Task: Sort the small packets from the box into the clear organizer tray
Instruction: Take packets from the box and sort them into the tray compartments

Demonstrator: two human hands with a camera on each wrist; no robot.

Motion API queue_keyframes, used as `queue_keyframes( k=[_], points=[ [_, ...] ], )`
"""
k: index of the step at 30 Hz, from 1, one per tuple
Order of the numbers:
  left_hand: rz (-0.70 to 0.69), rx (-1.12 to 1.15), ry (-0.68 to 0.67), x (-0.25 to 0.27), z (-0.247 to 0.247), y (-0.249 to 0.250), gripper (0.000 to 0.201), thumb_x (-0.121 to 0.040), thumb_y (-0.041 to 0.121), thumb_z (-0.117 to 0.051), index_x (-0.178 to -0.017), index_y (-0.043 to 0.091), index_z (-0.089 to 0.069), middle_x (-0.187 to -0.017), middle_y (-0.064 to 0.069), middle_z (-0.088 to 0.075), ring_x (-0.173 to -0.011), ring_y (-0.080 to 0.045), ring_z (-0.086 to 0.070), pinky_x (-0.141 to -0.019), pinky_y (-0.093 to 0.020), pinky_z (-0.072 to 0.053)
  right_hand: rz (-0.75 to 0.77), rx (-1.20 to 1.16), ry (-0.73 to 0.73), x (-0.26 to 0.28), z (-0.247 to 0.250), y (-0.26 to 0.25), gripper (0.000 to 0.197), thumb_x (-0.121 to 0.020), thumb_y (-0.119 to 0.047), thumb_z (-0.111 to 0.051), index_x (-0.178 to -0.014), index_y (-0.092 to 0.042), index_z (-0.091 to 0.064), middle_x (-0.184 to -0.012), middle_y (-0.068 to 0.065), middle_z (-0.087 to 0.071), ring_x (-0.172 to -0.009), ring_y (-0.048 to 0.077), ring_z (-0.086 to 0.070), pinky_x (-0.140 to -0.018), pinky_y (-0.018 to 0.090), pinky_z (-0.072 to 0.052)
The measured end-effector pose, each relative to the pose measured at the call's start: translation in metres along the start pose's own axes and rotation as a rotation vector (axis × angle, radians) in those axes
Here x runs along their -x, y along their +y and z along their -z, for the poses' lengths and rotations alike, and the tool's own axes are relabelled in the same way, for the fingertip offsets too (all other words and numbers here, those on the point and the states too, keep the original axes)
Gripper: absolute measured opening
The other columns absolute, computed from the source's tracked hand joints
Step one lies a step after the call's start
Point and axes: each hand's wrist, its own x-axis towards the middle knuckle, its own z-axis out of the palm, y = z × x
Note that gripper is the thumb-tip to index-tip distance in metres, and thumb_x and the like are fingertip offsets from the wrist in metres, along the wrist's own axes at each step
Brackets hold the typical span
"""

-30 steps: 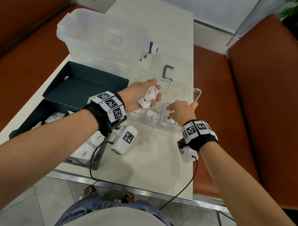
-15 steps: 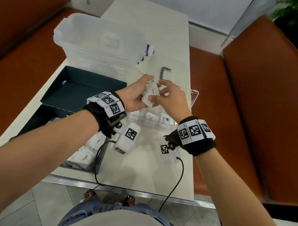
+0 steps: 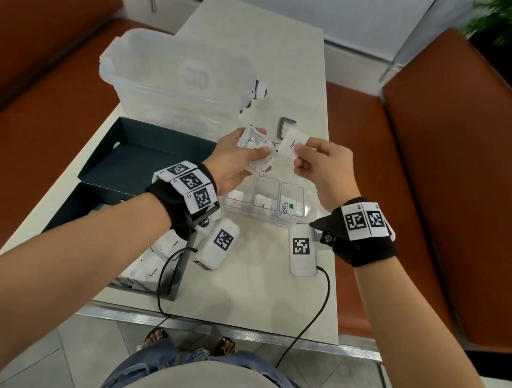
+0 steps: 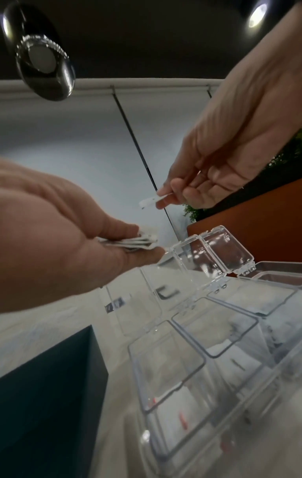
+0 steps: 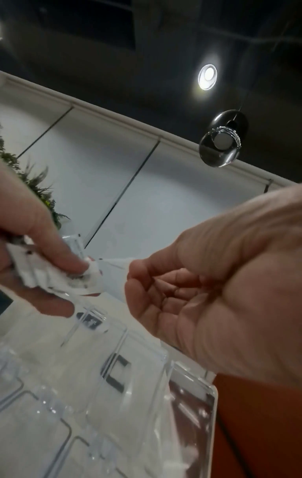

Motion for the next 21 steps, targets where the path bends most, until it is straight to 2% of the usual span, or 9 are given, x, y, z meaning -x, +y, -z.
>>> queue_keyframes(
  k=[3,6,10,13,16,18,21],
  points=[
    [-0.049,0.046,0.021,-0.001,0.000,-0.002,0.041,-0.089,-0.006,-0.062,-0.127,0.007,-0.056,-0.110,-0.013,-0.067,-0.081,-0.017,-0.069,-0.065,-0.030,-0.060,-0.018,0.040,-0.020,0.008,-0.009,0.003,0.033,-0.085,0.000,-0.069,-0.116,-0.001,-0.058,-0.070,0.010,-0.064,-0.053,0.012,-0.060,-0.061,0.026,-0.056],
    [-0.042,0.073,-0.004,-0.001,-0.002,-0.004,0.040,-0.089,-0.001,-0.064,-0.128,0.008,-0.057,-0.102,-0.009,-0.069,-0.078,-0.015,-0.070,-0.064,-0.024,-0.057,-0.039,0.035,-0.024,0.011,-0.016,0.005,0.035,-0.084,0.000,-0.070,-0.116,-0.005,-0.057,-0.073,0.013,-0.065,-0.054,0.015,-0.062,-0.061,0.028,-0.057],
    [-0.006,0.085,-0.043,-0.001,-0.002,-0.004,0.036,-0.090,0.006,-0.065,-0.126,0.004,-0.058,-0.104,-0.011,-0.071,-0.082,-0.018,-0.071,-0.067,-0.025,-0.058,-0.059,0.009,-0.029,0.010,-0.019,0.006,0.023,-0.084,-0.003,-0.070,-0.106,0.000,-0.061,-0.070,0.013,-0.062,-0.053,0.016,-0.059,-0.059,0.028,-0.055],
    [0.041,0.082,-0.065,0.000,-0.002,-0.005,0.030,-0.092,0.012,-0.064,-0.121,0.002,-0.060,-0.101,-0.012,-0.072,-0.081,-0.020,-0.072,-0.074,-0.031,-0.060,-0.068,-0.015,-0.018,0.009,-0.018,0.006,0.014,-0.085,-0.004,-0.070,-0.094,0.000,-0.061,-0.072,0.012,-0.061,-0.052,0.015,-0.055,-0.055,0.026,-0.053],
    [0.149,0.150,-0.055,0.001,-0.002,-0.003,0.019,-0.097,0.010,-0.057,-0.110,-0.002,-0.061,-0.095,-0.018,-0.071,-0.077,-0.026,-0.072,-0.070,-0.035,-0.061,-0.084,0.004,0.004,0.005,-0.014,0.004,0.009,-0.085,-0.002,-0.068,-0.091,-0.001,-0.061,-0.076,0.012,-0.062,-0.054,0.016,-0.055,-0.053,0.024,-0.051],
    [0.160,0.185,-0.032,0.002,-0.002,-0.001,0.019,-0.098,0.003,-0.050,-0.113,-0.003,-0.060,-0.098,-0.019,-0.069,-0.079,-0.028,-0.071,-0.066,-0.035,-0.061,-0.079,0.011,0.029,0.001,-0.009,0.003,0.009,-0.084,0.001,-0.067,-0.086,-0.004,-0.060,-0.076,0.012,-0.062,-0.053,0.016,-0.055,-0.052,0.024,-0.051],
    [0.071,0.088,0.006,0.001,-0.001,-0.003,0.027,-0.098,0.001,-0.050,-0.124,0.002,-0.057,-0.103,-0.013,-0.069,-0.086,-0.022,-0.069,-0.072,-0.032,-0.060,-0.078,-0.005,-0.001,-0.001,-0.003,0.000,0.013,-0.082,0.003,-0.070,-0.087,-0.006,-0.061,-0.073,0.011,-0.062,-0.052,0.013,-0.052,-0.053,0.023,-0.050]
  ],
)
